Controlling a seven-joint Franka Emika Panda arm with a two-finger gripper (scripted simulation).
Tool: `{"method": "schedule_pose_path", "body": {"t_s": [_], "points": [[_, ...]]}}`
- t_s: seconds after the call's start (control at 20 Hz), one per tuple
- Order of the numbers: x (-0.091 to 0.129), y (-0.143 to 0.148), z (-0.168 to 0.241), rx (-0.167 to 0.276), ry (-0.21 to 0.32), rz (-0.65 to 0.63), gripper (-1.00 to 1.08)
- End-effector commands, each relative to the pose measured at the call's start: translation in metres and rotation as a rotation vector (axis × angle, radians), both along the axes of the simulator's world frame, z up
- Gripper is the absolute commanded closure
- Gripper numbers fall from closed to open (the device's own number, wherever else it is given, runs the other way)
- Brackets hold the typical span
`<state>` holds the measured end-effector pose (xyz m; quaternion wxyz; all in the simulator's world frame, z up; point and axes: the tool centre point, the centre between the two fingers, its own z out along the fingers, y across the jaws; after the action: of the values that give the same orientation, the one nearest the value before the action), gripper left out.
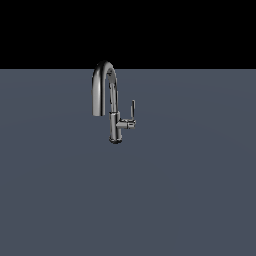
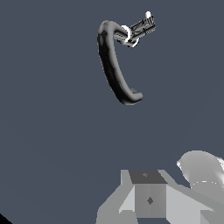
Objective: Turn on the faucet by rotating a designated handle.
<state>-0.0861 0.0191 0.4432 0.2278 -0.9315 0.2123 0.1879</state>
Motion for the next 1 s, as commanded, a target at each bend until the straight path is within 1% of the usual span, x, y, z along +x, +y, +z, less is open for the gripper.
{"method": "schedule_pose_path", "body": {"t_s": [0.0,0.5,0.95], "points": [[0.015,-0.003,-0.009,0.043,0.038,-0.044,1.08],[0.073,-0.019,-0.055,0.224,0.198,-0.226,1.08],[0.12,-0.034,-0.112,0.409,0.36,-0.411,1.08]]}}
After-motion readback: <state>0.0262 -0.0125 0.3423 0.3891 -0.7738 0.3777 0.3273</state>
